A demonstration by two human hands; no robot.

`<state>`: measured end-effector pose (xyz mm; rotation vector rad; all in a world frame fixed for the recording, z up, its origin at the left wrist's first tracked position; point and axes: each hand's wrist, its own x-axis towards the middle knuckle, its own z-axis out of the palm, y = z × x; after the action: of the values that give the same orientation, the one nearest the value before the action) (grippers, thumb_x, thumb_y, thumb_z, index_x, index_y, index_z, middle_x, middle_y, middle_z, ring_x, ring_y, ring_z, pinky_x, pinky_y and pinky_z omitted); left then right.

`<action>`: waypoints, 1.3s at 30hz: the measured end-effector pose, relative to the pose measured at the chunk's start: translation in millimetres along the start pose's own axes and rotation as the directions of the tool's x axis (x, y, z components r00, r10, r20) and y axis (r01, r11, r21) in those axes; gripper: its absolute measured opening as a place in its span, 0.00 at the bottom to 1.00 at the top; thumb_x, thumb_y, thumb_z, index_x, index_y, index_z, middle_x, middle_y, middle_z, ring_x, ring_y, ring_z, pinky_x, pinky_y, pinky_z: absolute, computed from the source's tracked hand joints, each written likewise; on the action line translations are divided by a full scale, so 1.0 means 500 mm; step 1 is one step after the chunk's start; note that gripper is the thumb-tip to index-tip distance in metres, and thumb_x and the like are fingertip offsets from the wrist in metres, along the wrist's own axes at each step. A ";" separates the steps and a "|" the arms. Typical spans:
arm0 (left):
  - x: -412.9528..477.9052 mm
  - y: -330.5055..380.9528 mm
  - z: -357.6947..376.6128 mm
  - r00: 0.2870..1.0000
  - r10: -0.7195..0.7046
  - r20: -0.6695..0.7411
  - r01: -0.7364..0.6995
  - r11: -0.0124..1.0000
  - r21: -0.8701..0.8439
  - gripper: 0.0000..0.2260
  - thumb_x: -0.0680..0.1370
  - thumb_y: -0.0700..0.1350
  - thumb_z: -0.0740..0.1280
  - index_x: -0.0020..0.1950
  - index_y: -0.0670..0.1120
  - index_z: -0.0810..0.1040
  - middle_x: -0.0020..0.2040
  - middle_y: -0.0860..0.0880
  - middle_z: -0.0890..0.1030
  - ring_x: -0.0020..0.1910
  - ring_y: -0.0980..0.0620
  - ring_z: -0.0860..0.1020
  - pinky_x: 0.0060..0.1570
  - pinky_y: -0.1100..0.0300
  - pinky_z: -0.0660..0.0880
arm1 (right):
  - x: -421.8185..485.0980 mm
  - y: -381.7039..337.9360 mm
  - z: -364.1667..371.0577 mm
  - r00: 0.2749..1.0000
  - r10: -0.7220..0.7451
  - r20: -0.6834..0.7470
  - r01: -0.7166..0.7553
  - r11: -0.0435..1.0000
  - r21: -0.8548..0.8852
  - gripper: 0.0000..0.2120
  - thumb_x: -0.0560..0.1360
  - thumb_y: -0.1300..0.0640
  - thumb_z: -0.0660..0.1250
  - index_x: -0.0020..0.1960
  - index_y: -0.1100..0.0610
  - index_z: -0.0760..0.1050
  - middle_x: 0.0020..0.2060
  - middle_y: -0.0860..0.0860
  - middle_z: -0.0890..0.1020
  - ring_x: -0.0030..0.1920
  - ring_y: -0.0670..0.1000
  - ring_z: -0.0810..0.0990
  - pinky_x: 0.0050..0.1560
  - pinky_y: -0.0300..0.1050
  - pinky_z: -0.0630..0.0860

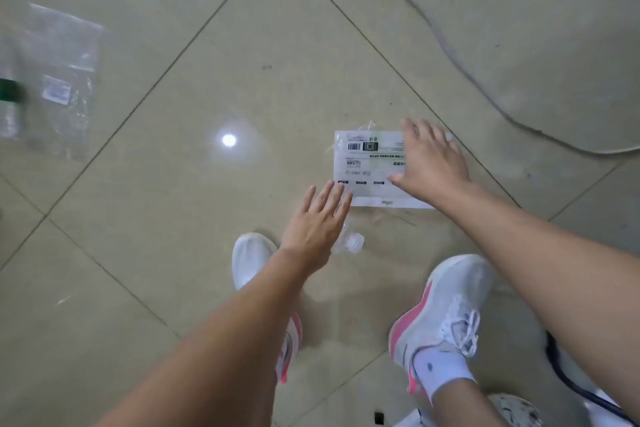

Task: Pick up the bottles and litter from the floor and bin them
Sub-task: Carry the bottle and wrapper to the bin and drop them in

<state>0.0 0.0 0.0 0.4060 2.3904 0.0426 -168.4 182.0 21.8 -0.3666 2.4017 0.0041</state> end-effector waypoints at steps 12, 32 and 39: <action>0.077 -0.086 0.087 0.958 0.219 -0.187 -0.208 0.975 0.078 0.33 0.64 0.51 0.74 0.67 0.44 0.71 0.60 0.45 0.71 0.55 0.42 0.72 0.63 0.45 0.68 | 0.105 0.032 0.152 0.996 0.039 -0.084 -0.043 0.998 -0.049 0.39 0.63 0.37 0.81 0.65 0.53 0.70 0.59 0.54 0.77 0.61 0.58 0.73 0.58 0.54 0.67; -0.037 -0.109 -0.184 0.956 -0.238 -0.173 0.202 0.958 -0.202 0.35 0.70 0.59 0.72 0.73 0.49 0.65 0.63 0.49 0.72 0.58 0.44 0.74 0.60 0.51 0.70 | 0.011 0.037 -0.178 1.000 -0.015 -0.022 0.019 0.983 0.183 0.07 0.79 0.49 0.69 0.54 0.49 0.76 0.44 0.50 0.81 0.45 0.58 0.78 0.41 0.48 0.73; -0.201 -0.220 -0.558 0.896 -0.373 -0.242 0.293 0.905 -0.308 0.32 0.69 0.60 0.71 0.70 0.49 0.68 0.60 0.49 0.74 0.58 0.43 0.75 0.57 0.51 0.71 | -0.097 -0.050 -0.606 0.986 -0.027 -0.167 0.056 0.984 0.171 0.14 0.80 0.49 0.64 0.41 0.51 0.63 0.37 0.51 0.73 0.42 0.59 0.73 0.40 0.49 0.68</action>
<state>-141.7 -112.8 259.4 -0.1583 2.6703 0.2803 -322.6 139.9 284.7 -0.3465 2.5323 -0.2647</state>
